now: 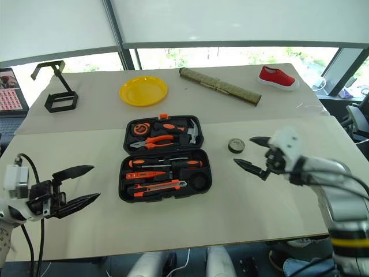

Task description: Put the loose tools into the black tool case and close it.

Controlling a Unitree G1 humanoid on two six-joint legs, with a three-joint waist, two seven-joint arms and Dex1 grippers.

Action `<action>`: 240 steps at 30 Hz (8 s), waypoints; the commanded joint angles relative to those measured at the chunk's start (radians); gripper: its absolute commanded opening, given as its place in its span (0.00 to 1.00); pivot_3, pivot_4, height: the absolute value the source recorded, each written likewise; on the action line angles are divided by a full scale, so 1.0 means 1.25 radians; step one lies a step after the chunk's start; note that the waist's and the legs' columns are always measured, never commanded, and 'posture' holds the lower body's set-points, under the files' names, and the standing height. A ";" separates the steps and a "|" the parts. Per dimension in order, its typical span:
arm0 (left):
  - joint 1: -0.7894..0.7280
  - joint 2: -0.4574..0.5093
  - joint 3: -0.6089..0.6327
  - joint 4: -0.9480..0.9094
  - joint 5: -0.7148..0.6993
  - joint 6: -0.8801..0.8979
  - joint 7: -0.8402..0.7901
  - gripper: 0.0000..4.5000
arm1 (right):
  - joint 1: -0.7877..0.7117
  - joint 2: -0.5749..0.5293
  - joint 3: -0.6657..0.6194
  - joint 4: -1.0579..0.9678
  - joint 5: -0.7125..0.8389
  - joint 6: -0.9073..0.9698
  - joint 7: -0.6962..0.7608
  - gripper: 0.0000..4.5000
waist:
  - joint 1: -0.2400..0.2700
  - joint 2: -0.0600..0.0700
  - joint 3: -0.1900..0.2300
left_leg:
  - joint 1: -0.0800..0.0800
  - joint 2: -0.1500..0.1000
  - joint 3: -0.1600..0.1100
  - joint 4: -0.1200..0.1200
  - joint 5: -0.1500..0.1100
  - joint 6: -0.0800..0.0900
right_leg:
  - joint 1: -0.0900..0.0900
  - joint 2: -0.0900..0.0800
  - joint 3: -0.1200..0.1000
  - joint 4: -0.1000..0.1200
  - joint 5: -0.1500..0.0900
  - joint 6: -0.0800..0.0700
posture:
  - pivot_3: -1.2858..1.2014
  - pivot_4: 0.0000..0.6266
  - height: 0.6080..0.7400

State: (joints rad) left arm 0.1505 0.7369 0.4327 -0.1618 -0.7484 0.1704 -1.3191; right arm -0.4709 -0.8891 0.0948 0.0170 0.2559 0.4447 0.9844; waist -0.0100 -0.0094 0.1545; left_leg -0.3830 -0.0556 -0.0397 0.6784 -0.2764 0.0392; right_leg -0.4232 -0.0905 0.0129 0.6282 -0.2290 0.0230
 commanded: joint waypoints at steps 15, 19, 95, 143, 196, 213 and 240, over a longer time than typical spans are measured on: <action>0.035 -0.009 0.002 -0.062 0.000 0.000 0.022 1.00 | -0.350 0.165 0.180 0.588 -0.266 -0.263 0.108 0.69 | -0.007 0.000 0.000 | -0.001 -0.001 0.000 0.000 0.000 -0.001 | -0.002 -0.001 0.001 -0.001 0.002 0.001 | 0.52 0.24 1.00; 0.037 -0.005 0.005 -0.066 0.001 -0.004 0.020 1.00 | -0.374 0.178 0.175 0.630 -0.275 -0.290 0.137 0.37 | -0.005 0.000 0.000 | 0.000 -0.001 0.000 0.000 0.000 -0.001 | -0.002 -0.001 0.001 0.000 0.002 0.000 | 0.52 0.24 1.00; -0.370 -0.122 -0.340 0.233 0.351 0.164 0.378 0.01 | -0.189 0.288 0.105 0.302 -0.134 -0.234 0.116 0.00 | -0.002 -0.002 0.000 | -0.007 -0.005 0.000 0.002 0.004 -0.008 | -0.012 0.001 0.001 0.011 0.003 0.000 | 0.52 0.24 1.00; -0.539 -0.179 -0.159 0.177 0.191 0.821 0.645 0.88 | -0.480 0.370 0.062 0.559 -0.088 0.443 -0.160 0.46 | -0.004 -0.004 0.000 | -0.008 -0.008 -0.002 0.004 0.008 -0.010 | -0.012 -0.001 0.001 0.015 0.005 0.001 | 0.52 0.24 1.00; -0.024 0.018 -0.162 0.231 0.382 -0.405 0.295 0.81 | 0.433 0.074 -0.072 -0.078 -0.095 -0.802 -0.089 0.99 | 0.005 -0.007 -0.001 | 0.011 0.000 0.009 0.001 0.001 0.001 | 0.005 0.003 0.002 0.004 0.005 0.000 | 0.52 0.24 1.00; -0.403 -0.012 -0.397 0.347 0.431 -0.094 0.167 0.00 | 0.561 0.009 0.103 -0.462 0.009 -0.344 -0.002 0.00 | 0.006 -0.009 -0.001 | 0.010 0.001 0.010 0.002 0.001 0.002 | 0.004 0.005 0.004 0.003 0.005 0.001 | 0.52 0.24 1.00; -0.148 -0.072 -0.165 0.025 0.263 0.140 0.367 0.00 | 0.094 0.254 0.088 -0.008 -0.110 -0.369 -0.048 0.00 | 0.002 -0.011 0.000 | 0.008 0.000 0.010 0.001 0.001 0.001 | 0.000 0.000 0.003 0.004 0.007 0.000 | 0.52 0.24 1.00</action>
State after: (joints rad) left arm -0.0031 0.6351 0.1719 -0.0927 -0.3909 0.3510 -0.8742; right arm -0.3623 -0.5482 0.2486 0.0640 0.0764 -0.0172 0.8975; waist -0.0074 -0.0235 0.1540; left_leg -0.3728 -0.0555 -0.0278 0.6798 -0.2748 0.0402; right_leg -0.4226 -0.0901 0.0162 0.6329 -0.2207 0.0234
